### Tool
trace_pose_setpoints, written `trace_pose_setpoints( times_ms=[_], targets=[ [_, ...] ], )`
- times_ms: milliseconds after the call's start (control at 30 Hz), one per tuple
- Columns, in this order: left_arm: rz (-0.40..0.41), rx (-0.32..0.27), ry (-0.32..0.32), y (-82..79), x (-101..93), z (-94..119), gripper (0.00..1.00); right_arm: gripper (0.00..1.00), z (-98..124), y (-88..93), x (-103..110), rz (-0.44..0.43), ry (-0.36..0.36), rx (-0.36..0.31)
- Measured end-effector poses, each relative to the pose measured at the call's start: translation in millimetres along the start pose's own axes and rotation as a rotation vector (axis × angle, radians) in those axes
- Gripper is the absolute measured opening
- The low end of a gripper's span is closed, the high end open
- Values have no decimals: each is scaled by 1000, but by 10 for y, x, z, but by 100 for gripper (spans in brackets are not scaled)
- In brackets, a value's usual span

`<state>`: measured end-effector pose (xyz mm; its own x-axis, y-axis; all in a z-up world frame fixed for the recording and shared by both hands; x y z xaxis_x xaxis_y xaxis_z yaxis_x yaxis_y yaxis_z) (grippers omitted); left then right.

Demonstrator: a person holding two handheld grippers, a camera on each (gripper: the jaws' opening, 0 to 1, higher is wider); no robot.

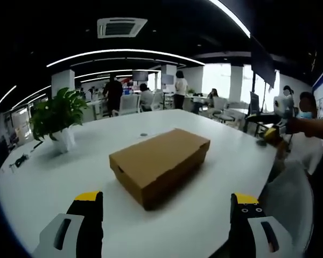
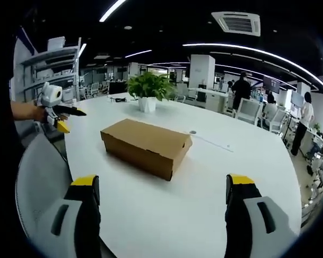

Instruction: Operate the shoe box by opening the lid, removing the specified soft item, and placing it in the target area until the item is outside and the box remains undamaged.

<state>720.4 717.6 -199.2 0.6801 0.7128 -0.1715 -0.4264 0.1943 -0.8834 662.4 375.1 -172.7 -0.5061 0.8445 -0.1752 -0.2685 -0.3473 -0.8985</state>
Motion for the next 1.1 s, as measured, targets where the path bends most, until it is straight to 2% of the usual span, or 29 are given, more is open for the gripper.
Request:
trace_pose_setpoints(
  times_ms=[133, 400, 800, 1100],
  targets=[
    [-12, 13, -10, 25, 47, -41, 100, 89, -94, 19, -27, 9, -34, 5],
    [-3, 3, -55, -12, 85, -122, 99, 83, -342, 73, -56, 55, -105, 10],
    [15, -2, -55, 36, 151, -319, 97, 77, -675, 91, -81, 85, -175, 13],
    [49, -45, -85, -1, 202, -477, 90, 66, -938, 140, -51, 93, -215, 0]
  ],
)
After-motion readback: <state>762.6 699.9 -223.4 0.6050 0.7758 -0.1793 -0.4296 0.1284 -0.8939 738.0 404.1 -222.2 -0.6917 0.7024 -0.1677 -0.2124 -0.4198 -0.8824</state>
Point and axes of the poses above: the point that each gripper's makers call its tool centre point, and the gripper's own axes: z roughly backward along the fingers, x roughly to its left, y roughly out of its underside, the point moved 1 cm from there along z, roughly backward along the fingers, and after that the axes turned 8 degrees about z, right-handed, at the moved point
